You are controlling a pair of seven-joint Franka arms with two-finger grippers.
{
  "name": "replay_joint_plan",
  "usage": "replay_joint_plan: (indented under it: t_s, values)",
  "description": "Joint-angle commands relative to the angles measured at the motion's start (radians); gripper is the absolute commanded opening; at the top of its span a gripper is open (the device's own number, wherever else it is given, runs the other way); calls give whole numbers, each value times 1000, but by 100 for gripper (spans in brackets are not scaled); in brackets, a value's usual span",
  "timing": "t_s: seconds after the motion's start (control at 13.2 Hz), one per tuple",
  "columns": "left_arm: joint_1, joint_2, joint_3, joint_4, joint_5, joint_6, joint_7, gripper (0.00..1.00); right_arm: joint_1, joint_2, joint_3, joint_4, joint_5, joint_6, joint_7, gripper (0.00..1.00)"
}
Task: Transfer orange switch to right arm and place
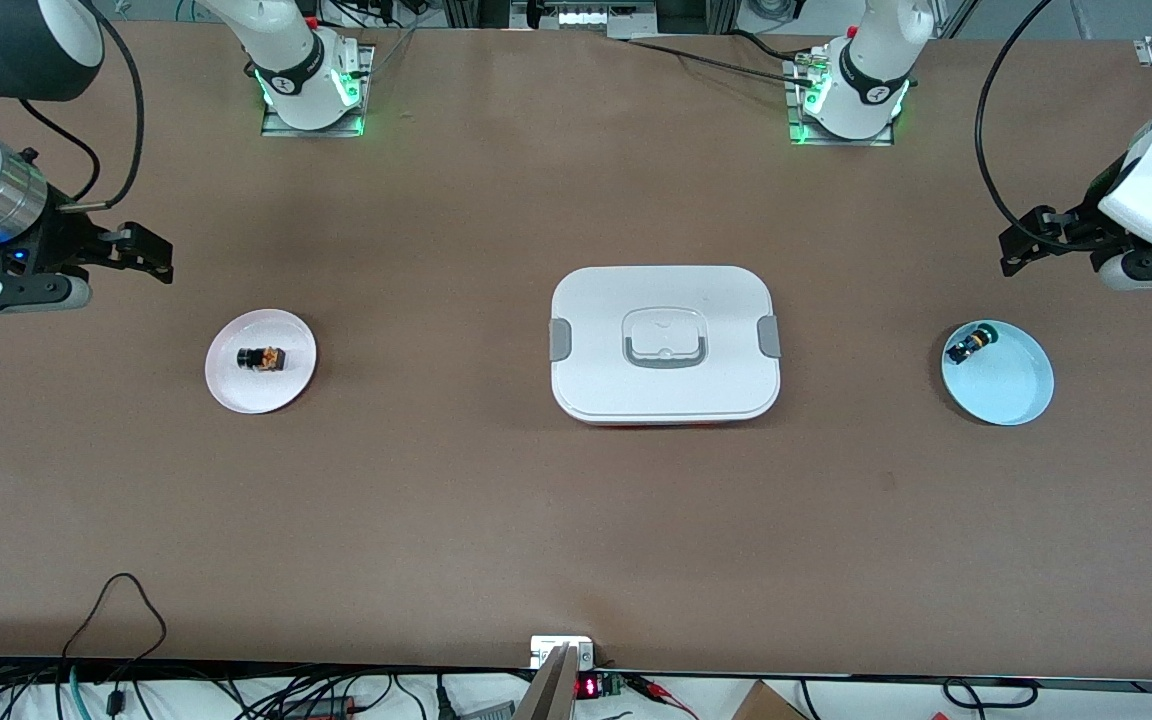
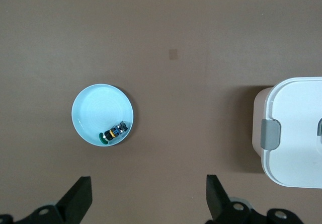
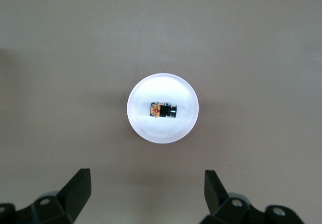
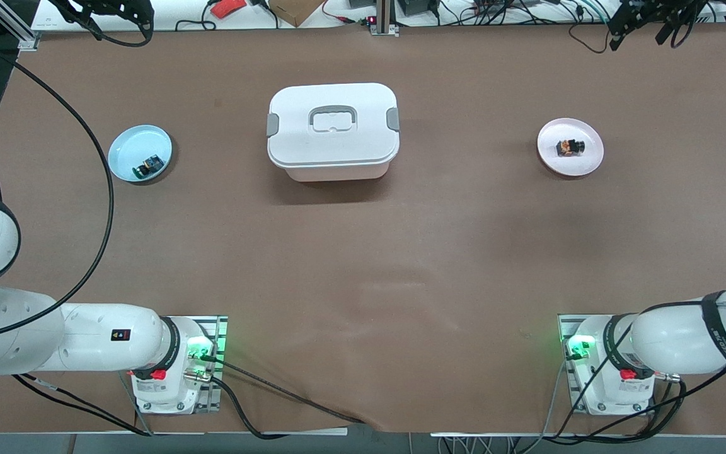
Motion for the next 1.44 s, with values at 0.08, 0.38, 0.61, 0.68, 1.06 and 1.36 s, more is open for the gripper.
replay_joint_plan:
  t_s: [0.08, 0.38, 0.61, 0.68, 1.06, 1.36]
  values:
    - [6, -4, -3, 13, 13, -19, 17, 100, -2, -40, -2, 29, -3, -79, 0, 100]
    - [6, -4, -3, 13, 13, -19, 17, 100, 4, -21, 0, 65, -2, -84, 2, 100]
    - [6, -4, -3, 13, 13, -19, 17, 100, -7, -20, -2, 81, 5, -86, 60, 100]
    - [6, -4, -3, 13, 13, -19, 17, 100, -7, -18, -2, 81, 5, -84, 54, 100]
    - [6, -4, -3, 13, 13, -19, 17, 100, -4, -15, -2, 81, 2, -86, 45, 100]
    - [6, -4, -3, 13, 13, -19, 17, 100, -5, -13, -2, 81, 5, -87, 8, 100]
